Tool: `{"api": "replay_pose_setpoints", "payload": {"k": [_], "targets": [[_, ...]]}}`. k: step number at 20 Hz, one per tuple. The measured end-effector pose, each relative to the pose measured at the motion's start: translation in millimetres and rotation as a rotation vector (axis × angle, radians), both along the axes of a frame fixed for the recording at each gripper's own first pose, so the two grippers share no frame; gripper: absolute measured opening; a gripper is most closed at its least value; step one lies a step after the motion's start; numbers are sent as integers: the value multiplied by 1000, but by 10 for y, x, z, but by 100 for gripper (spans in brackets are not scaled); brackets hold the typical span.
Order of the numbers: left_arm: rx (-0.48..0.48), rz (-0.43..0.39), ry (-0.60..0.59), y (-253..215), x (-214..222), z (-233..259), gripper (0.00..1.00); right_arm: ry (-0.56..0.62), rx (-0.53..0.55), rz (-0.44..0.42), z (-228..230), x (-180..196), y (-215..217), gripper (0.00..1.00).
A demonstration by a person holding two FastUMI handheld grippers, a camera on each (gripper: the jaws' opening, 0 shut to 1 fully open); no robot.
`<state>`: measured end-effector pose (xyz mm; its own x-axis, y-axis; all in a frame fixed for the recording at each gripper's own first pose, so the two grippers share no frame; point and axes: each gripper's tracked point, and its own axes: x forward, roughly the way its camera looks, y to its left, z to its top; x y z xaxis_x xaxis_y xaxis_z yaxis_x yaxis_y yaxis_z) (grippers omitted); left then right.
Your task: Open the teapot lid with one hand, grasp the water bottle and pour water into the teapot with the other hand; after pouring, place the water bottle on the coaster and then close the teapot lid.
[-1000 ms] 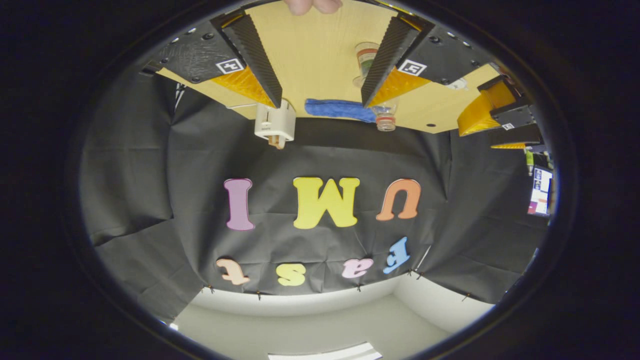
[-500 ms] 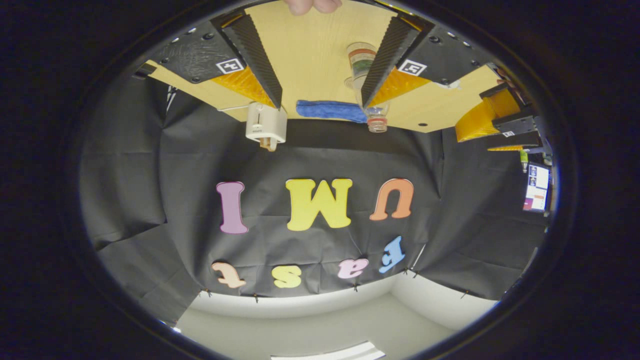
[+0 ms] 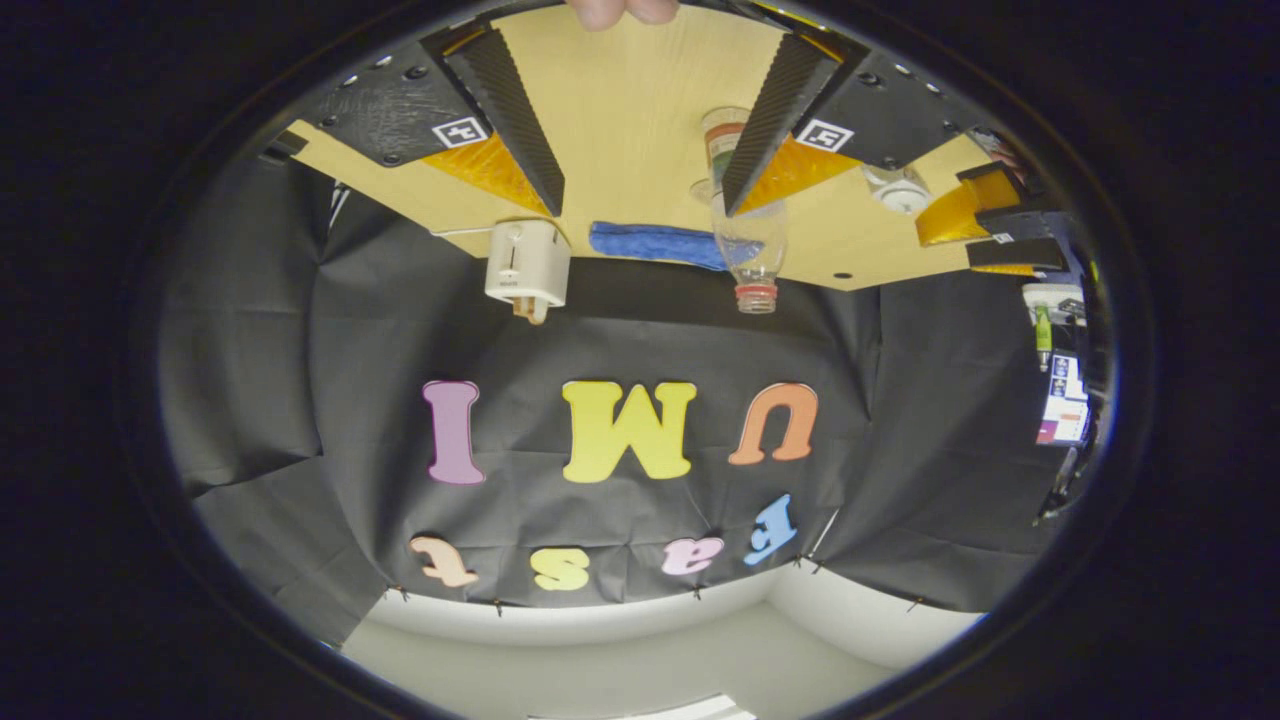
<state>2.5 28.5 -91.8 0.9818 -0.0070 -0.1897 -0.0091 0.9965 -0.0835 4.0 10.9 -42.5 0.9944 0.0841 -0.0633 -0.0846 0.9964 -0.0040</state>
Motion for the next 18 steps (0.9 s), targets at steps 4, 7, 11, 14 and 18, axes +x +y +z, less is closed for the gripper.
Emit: {"api": "replay_pose_setpoints", "payload": {"k": [4, 7, 11, 14, 18], "targets": [[-3, -7, 55, 34, 156, -167, 91, 25, -3, -2, -92, 58, -29, 98], [14, -24, 105, 36, 282, -277, 78, 33, 0, -8, -127, 100, -89, 98], [32, -15, 159, 111, 387, -397, 68, 45, 7, -24, -175, 191, -155, 98], [23, -12, 196, 146, 465, -497, 61, 60, 9, -20, -220, 239, -175, 98], [21, 2, 213, 175, 491, -519, 53, 65, -7, 1, -247, 291, -131, 95]]}}
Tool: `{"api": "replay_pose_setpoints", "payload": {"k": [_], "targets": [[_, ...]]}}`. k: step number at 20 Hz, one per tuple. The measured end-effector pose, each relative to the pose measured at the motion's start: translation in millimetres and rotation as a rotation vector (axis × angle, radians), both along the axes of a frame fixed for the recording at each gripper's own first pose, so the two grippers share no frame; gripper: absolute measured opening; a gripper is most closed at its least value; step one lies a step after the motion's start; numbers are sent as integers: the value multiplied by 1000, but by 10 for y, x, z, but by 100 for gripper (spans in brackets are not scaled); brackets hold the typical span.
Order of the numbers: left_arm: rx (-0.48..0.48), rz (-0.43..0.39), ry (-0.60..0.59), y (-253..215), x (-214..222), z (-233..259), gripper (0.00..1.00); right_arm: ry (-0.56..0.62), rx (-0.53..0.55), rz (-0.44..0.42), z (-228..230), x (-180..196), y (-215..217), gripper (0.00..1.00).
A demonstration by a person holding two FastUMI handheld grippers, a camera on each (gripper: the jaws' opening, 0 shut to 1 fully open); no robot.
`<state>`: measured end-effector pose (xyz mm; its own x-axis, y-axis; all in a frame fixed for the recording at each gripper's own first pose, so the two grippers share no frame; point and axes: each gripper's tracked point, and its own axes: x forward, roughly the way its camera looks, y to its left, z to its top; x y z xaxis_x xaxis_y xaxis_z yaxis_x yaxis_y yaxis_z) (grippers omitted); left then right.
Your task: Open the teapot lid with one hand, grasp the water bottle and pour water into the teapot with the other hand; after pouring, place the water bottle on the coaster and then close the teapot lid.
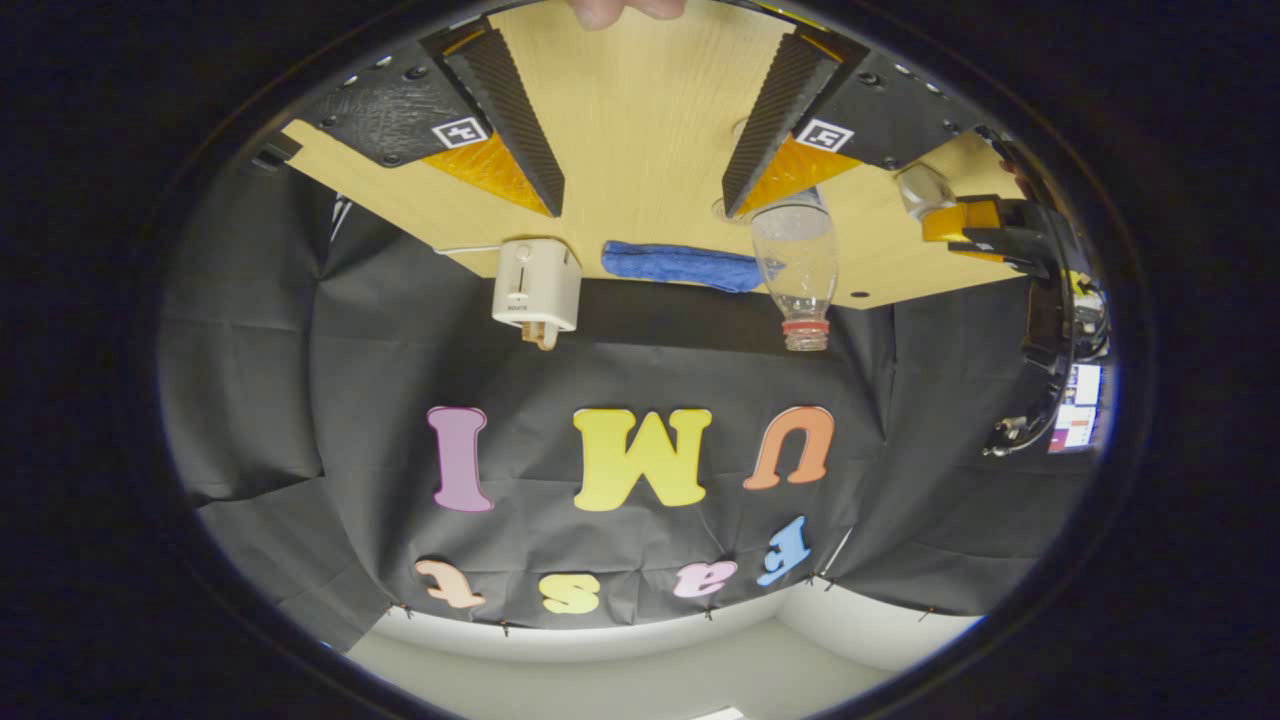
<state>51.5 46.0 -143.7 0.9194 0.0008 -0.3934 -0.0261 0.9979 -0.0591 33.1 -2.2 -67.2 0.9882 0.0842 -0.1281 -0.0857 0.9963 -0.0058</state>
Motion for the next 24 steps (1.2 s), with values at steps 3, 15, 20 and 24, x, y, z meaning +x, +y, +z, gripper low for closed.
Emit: {"api": "replay_pose_setpoints", "payload": {"k": [3, 15, 20, 24], "targets": [[5, 12, -7, 33, 28, 11, 29, 30, 8, 52, -100, 53, 167, 93], [-47, -53, -118, -58, -50, 442, 3, 91, -26, 198, -317, 164, 690, 95], [-67, -44, -157, 36, -229, 647, 3, 127, 4, 221, -451, 307, 880, 98], [-62, -17, -181, 168, -289, 685, 3, 152, 50, 238, -513, 418, 1030, 98]]}}
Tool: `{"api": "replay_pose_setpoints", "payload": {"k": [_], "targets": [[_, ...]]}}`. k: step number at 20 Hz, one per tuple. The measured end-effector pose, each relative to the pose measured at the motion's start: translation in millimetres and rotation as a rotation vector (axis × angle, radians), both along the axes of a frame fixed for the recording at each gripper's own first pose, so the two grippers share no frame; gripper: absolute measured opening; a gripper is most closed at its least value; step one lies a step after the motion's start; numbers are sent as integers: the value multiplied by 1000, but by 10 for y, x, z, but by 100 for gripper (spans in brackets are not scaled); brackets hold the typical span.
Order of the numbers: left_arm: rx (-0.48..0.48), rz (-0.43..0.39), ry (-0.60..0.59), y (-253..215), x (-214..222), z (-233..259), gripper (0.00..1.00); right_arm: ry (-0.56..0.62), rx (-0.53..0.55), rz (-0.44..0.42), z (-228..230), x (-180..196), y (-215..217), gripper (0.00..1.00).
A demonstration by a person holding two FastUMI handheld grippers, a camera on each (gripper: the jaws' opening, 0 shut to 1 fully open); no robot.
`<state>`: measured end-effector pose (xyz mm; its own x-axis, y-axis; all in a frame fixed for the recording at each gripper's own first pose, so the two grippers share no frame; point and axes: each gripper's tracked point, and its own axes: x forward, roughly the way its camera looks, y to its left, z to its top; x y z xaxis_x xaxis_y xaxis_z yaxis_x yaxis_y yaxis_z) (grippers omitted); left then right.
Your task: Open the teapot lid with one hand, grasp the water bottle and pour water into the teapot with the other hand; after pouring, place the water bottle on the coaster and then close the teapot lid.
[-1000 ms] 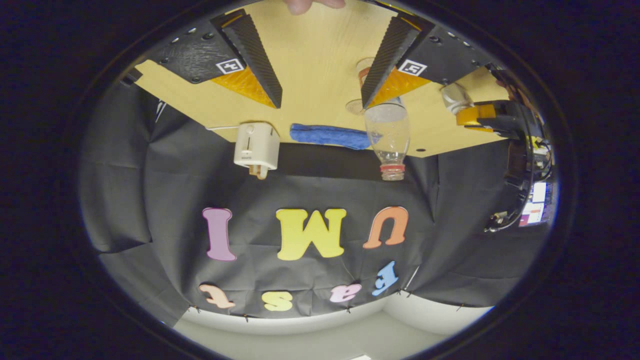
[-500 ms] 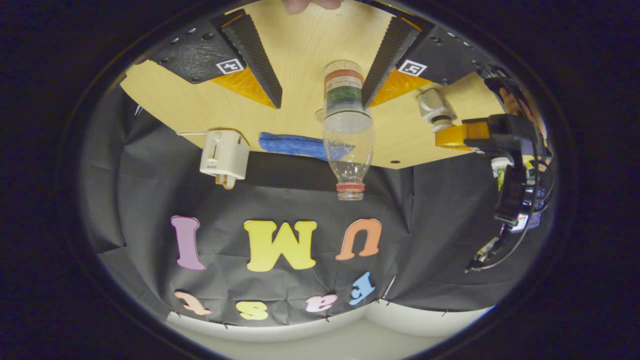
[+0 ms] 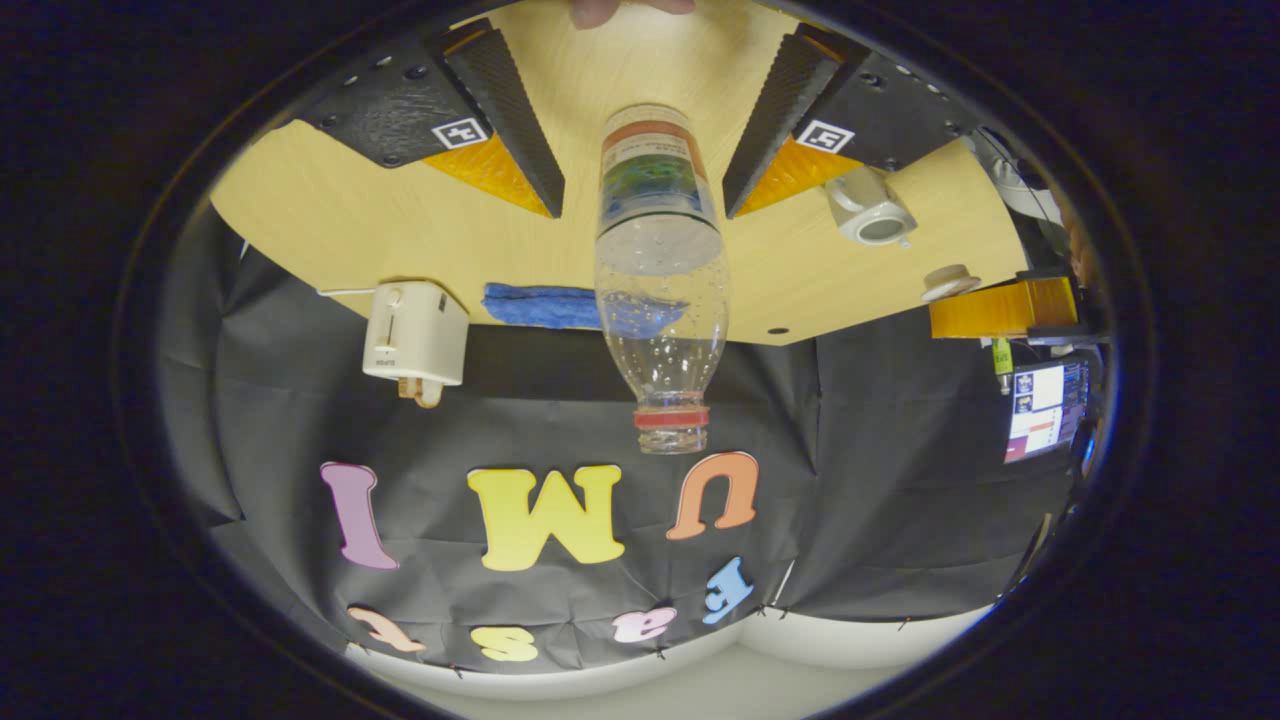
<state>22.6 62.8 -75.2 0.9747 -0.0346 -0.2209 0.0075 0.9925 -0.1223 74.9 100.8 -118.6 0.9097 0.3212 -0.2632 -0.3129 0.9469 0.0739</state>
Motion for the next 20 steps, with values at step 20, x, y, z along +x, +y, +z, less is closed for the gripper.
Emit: {"api": "replay_pose_setpoints", "payload": {"k": [20], "targets": [[-2, 46, -73, 480, -59, 93, 3, -255, -896, 128, 81, 339, 168, 69]]}}
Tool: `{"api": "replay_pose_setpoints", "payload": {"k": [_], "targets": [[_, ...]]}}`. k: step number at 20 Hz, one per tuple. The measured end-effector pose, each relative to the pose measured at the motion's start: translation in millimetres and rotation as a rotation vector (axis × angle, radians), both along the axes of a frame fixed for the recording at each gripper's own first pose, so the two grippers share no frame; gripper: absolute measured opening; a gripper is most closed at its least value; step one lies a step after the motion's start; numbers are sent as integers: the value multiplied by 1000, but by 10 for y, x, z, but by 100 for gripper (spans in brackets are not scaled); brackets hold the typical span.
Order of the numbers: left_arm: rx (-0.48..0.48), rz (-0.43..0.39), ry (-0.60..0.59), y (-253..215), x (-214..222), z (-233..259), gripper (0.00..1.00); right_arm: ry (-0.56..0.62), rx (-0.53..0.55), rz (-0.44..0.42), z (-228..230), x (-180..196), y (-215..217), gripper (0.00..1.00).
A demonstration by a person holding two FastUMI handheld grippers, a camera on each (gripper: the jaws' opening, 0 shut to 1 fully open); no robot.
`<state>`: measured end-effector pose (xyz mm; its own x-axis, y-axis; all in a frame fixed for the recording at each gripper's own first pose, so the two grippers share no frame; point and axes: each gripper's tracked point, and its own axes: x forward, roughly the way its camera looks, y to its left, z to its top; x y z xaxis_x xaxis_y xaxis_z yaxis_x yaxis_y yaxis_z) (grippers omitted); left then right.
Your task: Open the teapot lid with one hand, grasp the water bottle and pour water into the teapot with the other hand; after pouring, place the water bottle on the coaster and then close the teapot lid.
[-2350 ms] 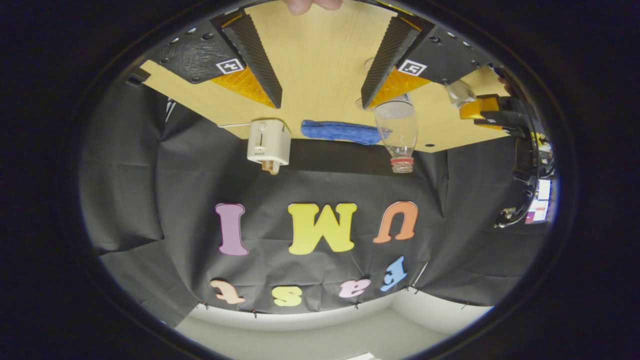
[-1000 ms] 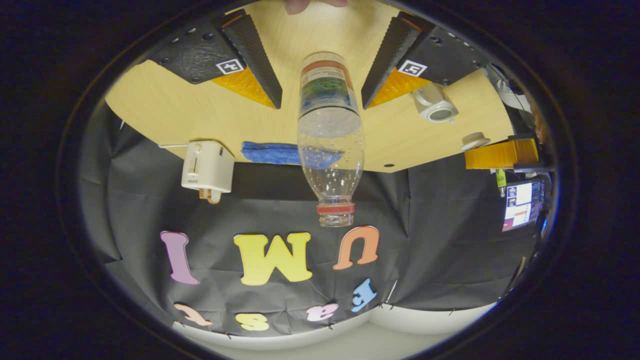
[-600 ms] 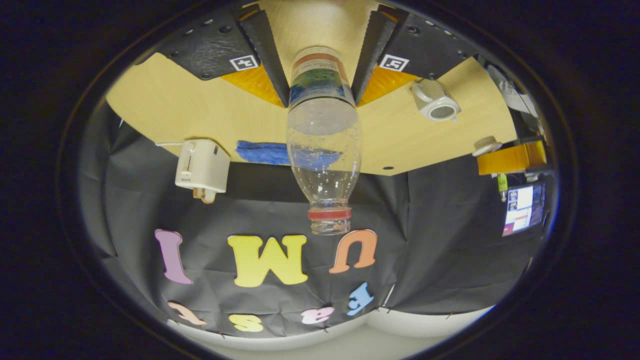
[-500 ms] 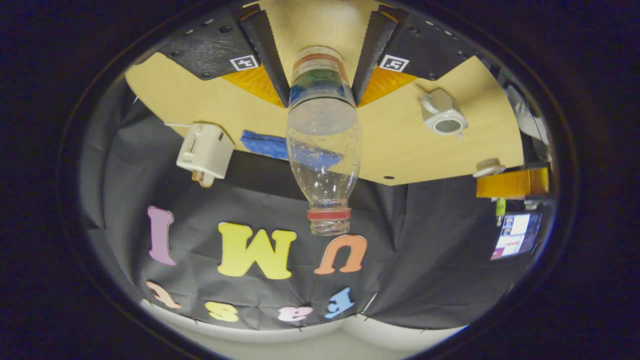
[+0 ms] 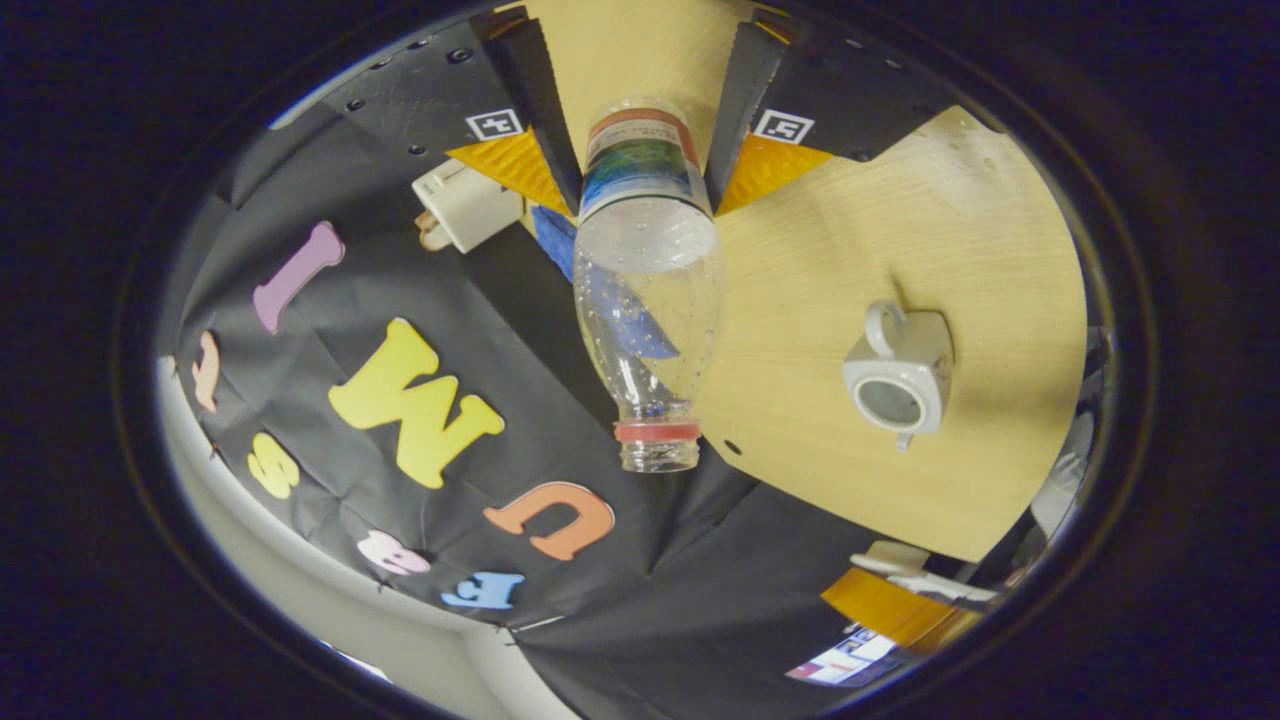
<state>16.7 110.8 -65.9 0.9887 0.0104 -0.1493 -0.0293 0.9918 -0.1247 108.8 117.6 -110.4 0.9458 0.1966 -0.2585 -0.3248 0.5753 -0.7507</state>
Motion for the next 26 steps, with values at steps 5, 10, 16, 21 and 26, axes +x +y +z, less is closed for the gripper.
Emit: {"api": "replay_pose_setpoints", "payload": {"k": [5, 10, 16, 21, 26], "targets": [[10, -6, 2, 81, -4, -22, 3, -95, -189, 44, 41, 51, 98, 69], [53, -18, -5, 101, 4, -4, 3, -204, -393, 116, 84, 80, 230, 69], [55, -17, -2, 159, -15, -1, 3, -288, -545, 172, 156, 103, 377, 68], [45, -16, 4, 186, -13, -22, 3, -336, -622, 206, 175, 79, 443, 69], [40, -8, 7, 220, -34, -16, 3, -376, -688, 223, 273, 112, 461, 69]]}}
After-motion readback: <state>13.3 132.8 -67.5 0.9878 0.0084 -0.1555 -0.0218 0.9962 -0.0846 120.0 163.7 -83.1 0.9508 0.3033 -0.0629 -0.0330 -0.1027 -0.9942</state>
